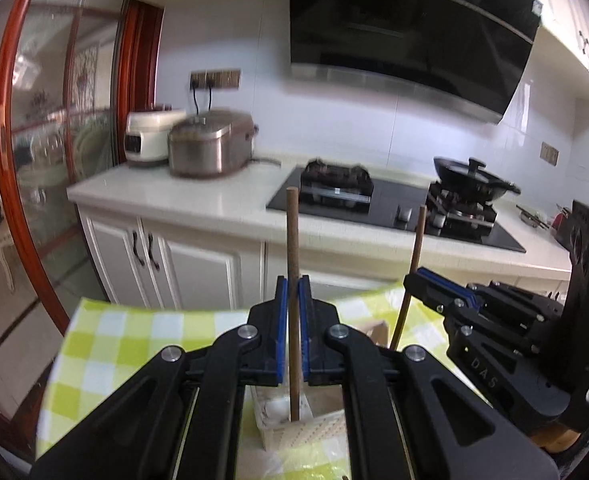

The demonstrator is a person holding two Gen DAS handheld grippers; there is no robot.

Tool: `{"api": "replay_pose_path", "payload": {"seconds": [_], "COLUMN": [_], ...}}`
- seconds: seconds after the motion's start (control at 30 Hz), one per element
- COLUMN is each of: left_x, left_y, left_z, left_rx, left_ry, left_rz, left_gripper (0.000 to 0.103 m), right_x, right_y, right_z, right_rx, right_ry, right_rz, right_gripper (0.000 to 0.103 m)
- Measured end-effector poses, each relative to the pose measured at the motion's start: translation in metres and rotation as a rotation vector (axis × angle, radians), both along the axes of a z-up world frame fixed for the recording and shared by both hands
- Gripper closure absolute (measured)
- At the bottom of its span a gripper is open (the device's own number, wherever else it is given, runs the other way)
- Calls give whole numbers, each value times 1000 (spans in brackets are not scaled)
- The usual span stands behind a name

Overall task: Organize utensils
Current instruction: 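Lift the chopstick upright with the right tool and carry it over the caddy, then lower the chopstick into the caddy and open the right tool, then move the right tool back toward the remaining chopsticks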

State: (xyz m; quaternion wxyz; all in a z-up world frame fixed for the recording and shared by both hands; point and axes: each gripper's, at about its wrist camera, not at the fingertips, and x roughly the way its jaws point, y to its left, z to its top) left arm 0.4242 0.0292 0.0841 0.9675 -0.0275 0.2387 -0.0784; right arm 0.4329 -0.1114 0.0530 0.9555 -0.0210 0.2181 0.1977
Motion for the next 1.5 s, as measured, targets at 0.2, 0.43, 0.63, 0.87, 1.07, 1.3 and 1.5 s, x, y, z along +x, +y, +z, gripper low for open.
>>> {"api": "replay_pose_path", "payload": {"seconds": [0.2,0.43,0.63,0.87,1.07,1.3,1.5], "left_x": [6,-1,-20,-71,-115,-155,-185], "left_y": [7,13,16,20,16,13,10], "left_z": [-32,-32,-19,0,-11,-42,-74], "left_rx": [1,11,9,60,103,54,34], "left_ry": [50,59,27,-74,-93,-45,1], "left_rz": [25,47,78,157,149,132,131], "left_gripper": [97,92,63,13,5,5,5], "right_x": [9,8,-14,-60,-103,-147,-170], "right_y": [-3,-7,-19,-42,-54,-59,-59], "right_z": [-16,-19,-2,13,4,-18,-46], "right_rx": [-3,12,34,78,101,117,136], "right_ry": [49,80,39,5,11,46,117], "right_rz": [-3,-16,-37,-56,-45,-32,-22], "right_gripper": [97,90,72,58,38,29,28]}}
